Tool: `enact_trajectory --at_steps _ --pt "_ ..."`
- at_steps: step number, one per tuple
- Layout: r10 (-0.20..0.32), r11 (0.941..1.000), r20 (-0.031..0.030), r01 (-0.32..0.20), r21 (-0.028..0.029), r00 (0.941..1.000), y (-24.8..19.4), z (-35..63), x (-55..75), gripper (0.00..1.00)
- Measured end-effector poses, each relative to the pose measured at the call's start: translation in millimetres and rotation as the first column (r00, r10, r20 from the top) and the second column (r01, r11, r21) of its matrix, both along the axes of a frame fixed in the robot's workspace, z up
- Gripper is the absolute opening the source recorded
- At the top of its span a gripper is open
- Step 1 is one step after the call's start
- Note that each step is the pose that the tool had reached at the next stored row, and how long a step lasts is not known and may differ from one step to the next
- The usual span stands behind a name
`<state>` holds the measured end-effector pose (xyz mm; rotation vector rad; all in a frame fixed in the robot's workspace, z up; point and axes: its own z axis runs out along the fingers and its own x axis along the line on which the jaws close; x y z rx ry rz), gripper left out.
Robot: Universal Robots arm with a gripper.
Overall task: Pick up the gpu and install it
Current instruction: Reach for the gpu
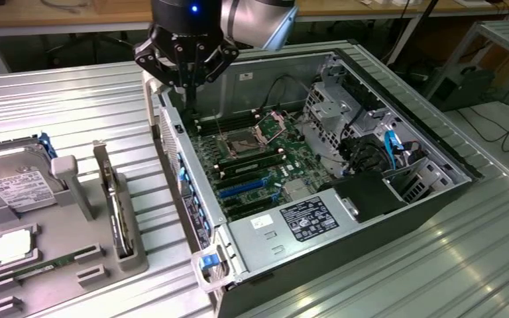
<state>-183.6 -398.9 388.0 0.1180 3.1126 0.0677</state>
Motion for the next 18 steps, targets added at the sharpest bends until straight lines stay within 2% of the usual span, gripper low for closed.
enact_trajectory --at_steps 18 --pt "0.0 1.0 0.0 0.0 0.0 1.0 0.0 -1.0 -39.4 0.11"
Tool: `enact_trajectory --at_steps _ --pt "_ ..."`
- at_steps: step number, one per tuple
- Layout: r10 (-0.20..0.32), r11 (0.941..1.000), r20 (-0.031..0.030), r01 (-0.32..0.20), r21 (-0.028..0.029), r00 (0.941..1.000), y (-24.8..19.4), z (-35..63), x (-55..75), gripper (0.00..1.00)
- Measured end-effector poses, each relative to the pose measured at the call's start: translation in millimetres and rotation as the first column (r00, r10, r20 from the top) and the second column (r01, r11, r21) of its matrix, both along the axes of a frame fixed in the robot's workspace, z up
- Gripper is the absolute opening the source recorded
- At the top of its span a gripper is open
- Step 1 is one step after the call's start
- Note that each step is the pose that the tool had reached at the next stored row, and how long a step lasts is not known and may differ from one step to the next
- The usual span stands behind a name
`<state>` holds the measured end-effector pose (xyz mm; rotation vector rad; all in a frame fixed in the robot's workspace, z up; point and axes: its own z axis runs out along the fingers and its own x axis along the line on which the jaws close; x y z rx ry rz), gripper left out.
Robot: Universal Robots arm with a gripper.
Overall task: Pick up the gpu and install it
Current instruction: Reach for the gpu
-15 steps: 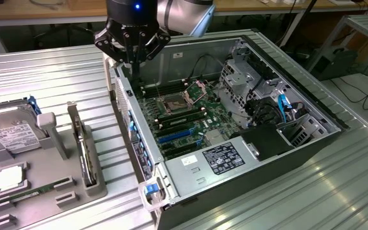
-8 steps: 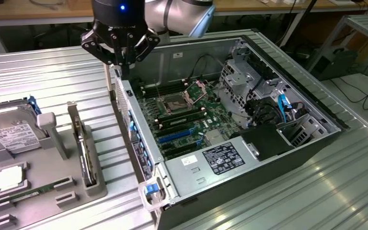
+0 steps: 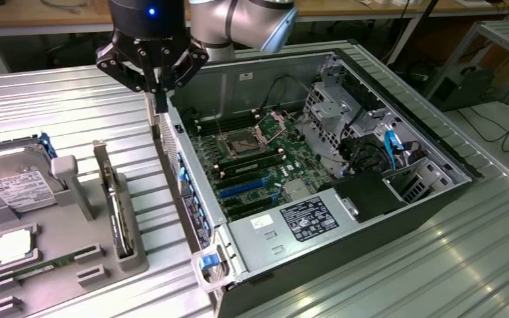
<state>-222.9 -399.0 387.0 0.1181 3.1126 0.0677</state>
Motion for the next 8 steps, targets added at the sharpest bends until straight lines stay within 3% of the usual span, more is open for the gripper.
enact_trajectory --at_steps 8 --pt "0.0 1.0 -0.0001 0.0 0.0 1.0 -0.1 -0.4 -16.0 0.11"
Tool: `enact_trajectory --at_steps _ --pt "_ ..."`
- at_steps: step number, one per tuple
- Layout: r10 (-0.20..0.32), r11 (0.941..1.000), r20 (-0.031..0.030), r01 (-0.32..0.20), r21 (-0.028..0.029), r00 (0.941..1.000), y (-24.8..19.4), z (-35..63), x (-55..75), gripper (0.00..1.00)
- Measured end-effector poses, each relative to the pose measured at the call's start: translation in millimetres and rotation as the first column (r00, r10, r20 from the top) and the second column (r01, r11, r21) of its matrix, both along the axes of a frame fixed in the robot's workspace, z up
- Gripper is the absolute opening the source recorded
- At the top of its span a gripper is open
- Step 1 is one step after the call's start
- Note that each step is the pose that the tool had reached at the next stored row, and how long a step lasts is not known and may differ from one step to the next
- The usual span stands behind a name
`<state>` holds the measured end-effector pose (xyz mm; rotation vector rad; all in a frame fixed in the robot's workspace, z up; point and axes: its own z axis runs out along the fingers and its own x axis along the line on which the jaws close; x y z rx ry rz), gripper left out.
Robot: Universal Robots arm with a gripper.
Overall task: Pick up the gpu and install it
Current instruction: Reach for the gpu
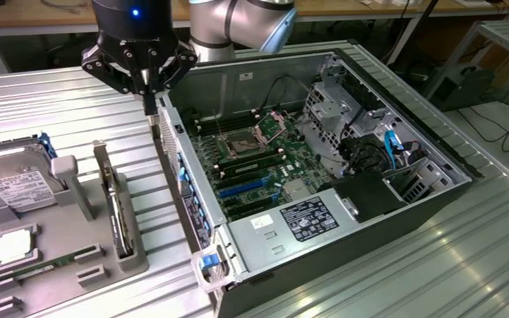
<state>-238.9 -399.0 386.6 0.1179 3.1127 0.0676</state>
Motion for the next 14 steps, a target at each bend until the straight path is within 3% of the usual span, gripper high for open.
enact_trajectory --at_steps 6,9,14 --pt "0.0 1.0 0.0001 0.0 0.0 1.0 -0.1 -0.3 -11.0 0.11" --pt "0.0 1.0 0.0001 0.0 0.0001 1.0 -0.2 -0.7 -26.3 0.11" --pt "0.0 1.0 0.0 0.0 0.0 1.0 -0.4 -0.9 -36.9 0.11"
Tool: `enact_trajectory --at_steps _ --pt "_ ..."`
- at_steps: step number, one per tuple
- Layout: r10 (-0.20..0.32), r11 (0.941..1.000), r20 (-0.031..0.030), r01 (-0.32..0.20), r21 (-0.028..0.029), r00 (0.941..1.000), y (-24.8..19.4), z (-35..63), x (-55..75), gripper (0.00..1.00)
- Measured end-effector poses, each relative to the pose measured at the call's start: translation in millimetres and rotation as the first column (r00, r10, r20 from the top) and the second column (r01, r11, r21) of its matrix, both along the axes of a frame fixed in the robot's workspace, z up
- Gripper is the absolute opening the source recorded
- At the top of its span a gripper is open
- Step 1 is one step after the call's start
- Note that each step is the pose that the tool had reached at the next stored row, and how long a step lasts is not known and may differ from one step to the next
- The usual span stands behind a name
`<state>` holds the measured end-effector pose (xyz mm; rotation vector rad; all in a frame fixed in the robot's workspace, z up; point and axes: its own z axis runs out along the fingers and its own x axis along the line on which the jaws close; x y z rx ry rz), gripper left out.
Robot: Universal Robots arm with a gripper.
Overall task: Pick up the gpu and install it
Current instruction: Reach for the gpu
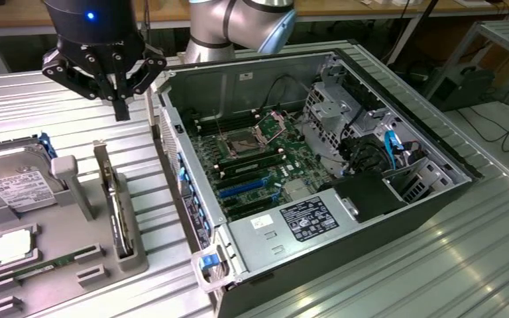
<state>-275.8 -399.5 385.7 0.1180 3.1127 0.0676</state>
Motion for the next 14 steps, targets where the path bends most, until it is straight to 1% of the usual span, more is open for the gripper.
enact_trajectory --at_steps 11,14 --pt "0.0 1.0 0.0 0.0 0.0 1.0 -0.4 -0.5 -19.5 0.11" --pt "0.0 1.0 0.0001 0.0 0.0001 1.0 -0.5 -0.7 -26.8 0.11"
